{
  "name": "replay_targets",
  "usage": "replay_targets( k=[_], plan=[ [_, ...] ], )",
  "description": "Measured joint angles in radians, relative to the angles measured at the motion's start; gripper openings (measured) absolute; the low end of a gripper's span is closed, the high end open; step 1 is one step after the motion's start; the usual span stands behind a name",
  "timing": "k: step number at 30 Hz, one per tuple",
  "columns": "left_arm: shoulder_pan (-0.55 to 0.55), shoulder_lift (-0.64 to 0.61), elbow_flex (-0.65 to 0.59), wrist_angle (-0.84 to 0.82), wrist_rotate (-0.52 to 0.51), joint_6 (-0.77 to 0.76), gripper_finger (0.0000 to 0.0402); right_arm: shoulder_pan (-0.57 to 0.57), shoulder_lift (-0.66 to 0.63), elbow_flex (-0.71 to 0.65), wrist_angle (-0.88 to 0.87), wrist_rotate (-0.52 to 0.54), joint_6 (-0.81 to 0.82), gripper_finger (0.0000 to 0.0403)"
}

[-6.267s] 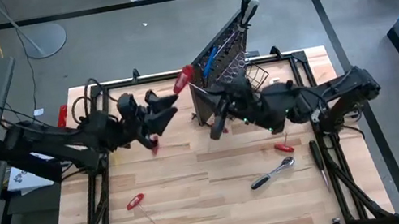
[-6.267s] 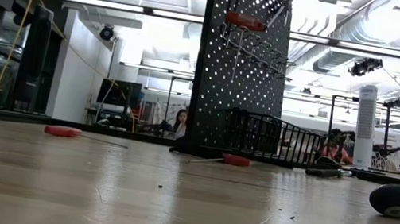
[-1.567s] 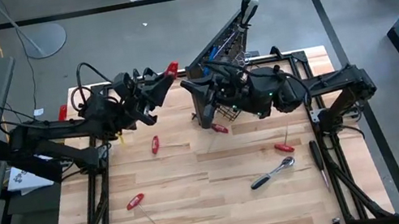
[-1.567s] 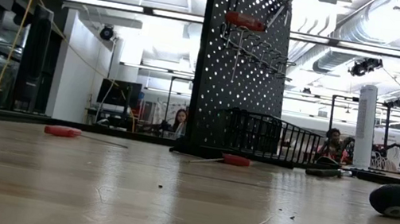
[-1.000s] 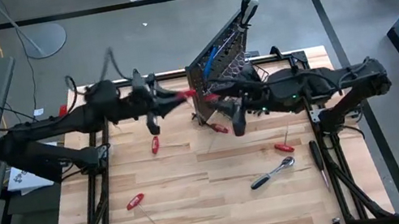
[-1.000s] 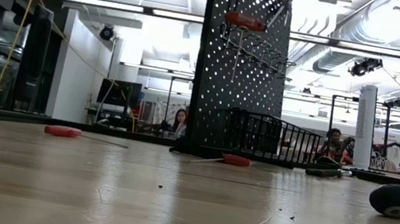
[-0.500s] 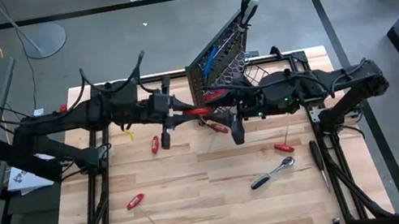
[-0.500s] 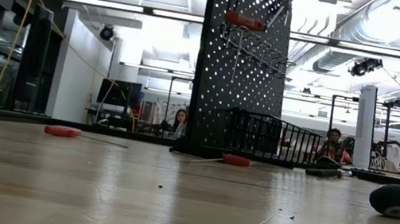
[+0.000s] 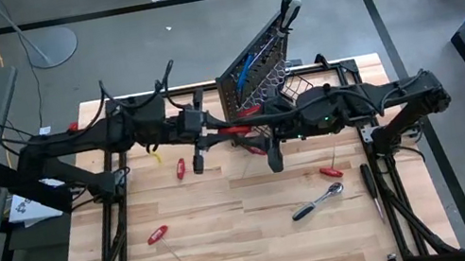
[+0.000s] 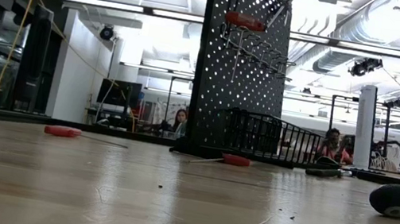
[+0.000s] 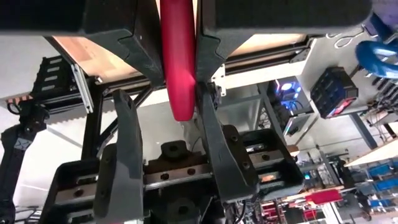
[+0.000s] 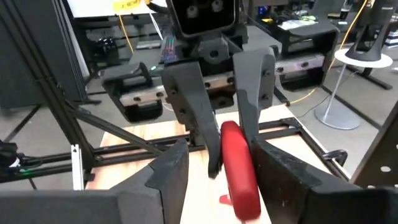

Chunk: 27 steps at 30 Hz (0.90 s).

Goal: Hang tools onto peg board
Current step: Hang the red allen wrench on the peg board

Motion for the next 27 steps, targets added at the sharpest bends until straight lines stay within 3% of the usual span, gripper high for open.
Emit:
replay_targets(
  k=[15, 27],
  plan=[
    [0.0, -0.032, 0.002, -0.031, -0.001, 0.005, 0.0045, -0.001, -0.002, -0.002, 0.013, 0.025, -0.033, 0.0153],
    [-0.001, -0.031, 0.001, 0.048, 0.011, -0.019, 0.0045, -0.001, -0.001, -0.002, 0.0, 0.027, -0.026, 0.0149]
  ],
)
